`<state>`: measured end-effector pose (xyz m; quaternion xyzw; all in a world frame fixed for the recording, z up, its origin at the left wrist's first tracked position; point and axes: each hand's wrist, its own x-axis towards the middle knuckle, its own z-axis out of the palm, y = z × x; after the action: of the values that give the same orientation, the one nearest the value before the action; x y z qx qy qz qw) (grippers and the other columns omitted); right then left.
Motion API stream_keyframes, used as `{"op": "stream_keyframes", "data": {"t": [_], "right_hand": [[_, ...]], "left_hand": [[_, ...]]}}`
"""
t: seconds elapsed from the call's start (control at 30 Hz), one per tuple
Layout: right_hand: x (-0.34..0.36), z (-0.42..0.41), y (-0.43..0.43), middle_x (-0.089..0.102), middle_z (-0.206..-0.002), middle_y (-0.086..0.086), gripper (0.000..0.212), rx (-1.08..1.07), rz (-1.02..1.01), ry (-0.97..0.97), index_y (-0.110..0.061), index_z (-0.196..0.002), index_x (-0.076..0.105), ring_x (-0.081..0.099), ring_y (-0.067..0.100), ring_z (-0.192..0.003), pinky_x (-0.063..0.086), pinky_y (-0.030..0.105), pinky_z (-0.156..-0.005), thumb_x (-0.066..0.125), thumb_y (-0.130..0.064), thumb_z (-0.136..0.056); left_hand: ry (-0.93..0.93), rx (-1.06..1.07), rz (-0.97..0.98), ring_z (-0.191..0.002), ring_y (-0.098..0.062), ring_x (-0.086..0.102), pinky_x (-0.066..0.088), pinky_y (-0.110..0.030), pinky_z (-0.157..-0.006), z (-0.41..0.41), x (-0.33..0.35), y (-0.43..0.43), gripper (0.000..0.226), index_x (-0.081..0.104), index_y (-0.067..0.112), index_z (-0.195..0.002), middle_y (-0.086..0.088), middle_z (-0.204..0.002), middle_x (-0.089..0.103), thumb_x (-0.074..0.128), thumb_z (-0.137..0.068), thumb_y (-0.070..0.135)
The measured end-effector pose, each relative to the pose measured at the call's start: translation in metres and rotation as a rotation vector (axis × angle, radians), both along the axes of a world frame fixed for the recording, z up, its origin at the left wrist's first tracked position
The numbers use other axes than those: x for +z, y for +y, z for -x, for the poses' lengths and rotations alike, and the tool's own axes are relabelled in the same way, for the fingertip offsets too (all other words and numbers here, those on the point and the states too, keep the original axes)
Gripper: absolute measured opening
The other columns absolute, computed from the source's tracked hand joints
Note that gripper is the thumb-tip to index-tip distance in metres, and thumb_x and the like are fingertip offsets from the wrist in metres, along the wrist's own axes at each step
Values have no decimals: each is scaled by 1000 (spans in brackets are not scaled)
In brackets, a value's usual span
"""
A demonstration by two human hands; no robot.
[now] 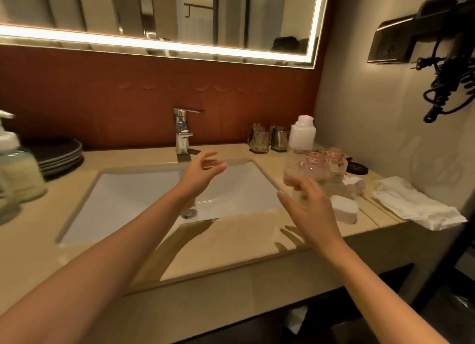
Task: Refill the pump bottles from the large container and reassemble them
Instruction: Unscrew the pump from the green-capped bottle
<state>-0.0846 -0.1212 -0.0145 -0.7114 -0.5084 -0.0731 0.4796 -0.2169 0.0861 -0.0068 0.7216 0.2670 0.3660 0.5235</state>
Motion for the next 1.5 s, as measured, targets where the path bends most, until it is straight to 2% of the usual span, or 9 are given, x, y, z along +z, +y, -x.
{"op": "stream_keyframes", "data": {"t": [0.13, 0.27, 0.4, 0.67, 0.8, 1.03, 1.2, 1.37, 1.5], "right_hand": [[6, 53, 43, 53, -114, -9, 32, 203, 24, 19, -22, -119, 56, 49, 6, -104, 43, 23, -85, 59, -33, -89], [12, 103, 90, 56, -112, -7, 32, 363, 68, 42, -22, -118, 56, 50, 5, -99, 39, 14, -72, 59, -35, -89], [17, 157, 119, 57, -113, -4, 32, 546, 128, 92, -21, -117, 56, 52, 8, -100, 41, 20, -75, 59, -35, -89], [15, 252, 159, 58, -117, -1, 34, 787, 219, 96, -20, -119, 58, 54, 11, -103, 45, 25, -82, 58, -37, -89], [15, 286, 181, 58, -114, -1, 36, 866, 227, 127, -17, -120, 57, 55, 13, -103, 45, 21, -74, 58, -36, -89], [26, 320, 211, 61, -114, 2, 37, 960, 232, 256, -13, -121, 56, 56, 10, -97, 47, 17, -72, 57, -33, -90], [37, 338, 224, 59, -111, -2, 38, 974, 182, 282, -13, -122, 54, 52, 7, -94, 43, 14, -68, 58, -34, -90], [40, 348, 227, 55, -107, -2, 49, 931, 135, 247, -13, -121, 52, 54, 11, -96, 50, 27, -80, 64, -42, -84], [43, 351, 228, 57, -107, 1, 51, 908, 84, 203, -14, -111, 54, 56, 14, -96, 52, 30, -80, 71, -47, -75]], "left_hand": [[-68, 146, 4, -109, -13, 55, 45, -30, -88, 71, 5, -2, 35, 49, 26, -119, 7, -108, 60, 63, -87, 25], [-109, 383, -40, -100, -12, 60, 49, -26, -83, 139, 1, -12, 27, 52, 27, -111, 1, -109, 61, 64, -87, 25], [-112, 581, -58, -95, -14, 63, 52, -30, -82, 200, -3, -24, 21, 55, 24, -107, -3, -106, 63, 63, -88, 23], [-175, 1125, -309, -88, -12, 53, 45, -24, -75, 291, -15, -41, 26, 49, 19, -105, 4, -93, 56, 65, -85, 19], [-125, 1290, -321, -107, -15, 42, 38, -28, -85, 324, -28, -23, 54, 38, 27, -114, 1, -116, 44, 75, -75, 28], [-4, 1165, -68, -132, -23, 31, 33, -46, -105, 350, -33, 15, 96, 17, 27, -142, -4, -146, 29, 79, -69, 33], [-86, 995, -14, -114, -17, 50, 41, -32, -88, 344, -26, 20, 73, 35, 27, -128, 7, -117, 50, 79, -71, 19], [-110, 951, -4, -107, -13, 51, 42, -28, -83, 333, -30, 12, 63, 42, 28, -123, 7, -113, 55, 78, -72, 14], [-63, 942, -39, -107, -14, 54, 48, -31, -87, 329, -38, 0, 59, 46, 24, -121, 4, -115, 59, 79, -72, 20]]}}
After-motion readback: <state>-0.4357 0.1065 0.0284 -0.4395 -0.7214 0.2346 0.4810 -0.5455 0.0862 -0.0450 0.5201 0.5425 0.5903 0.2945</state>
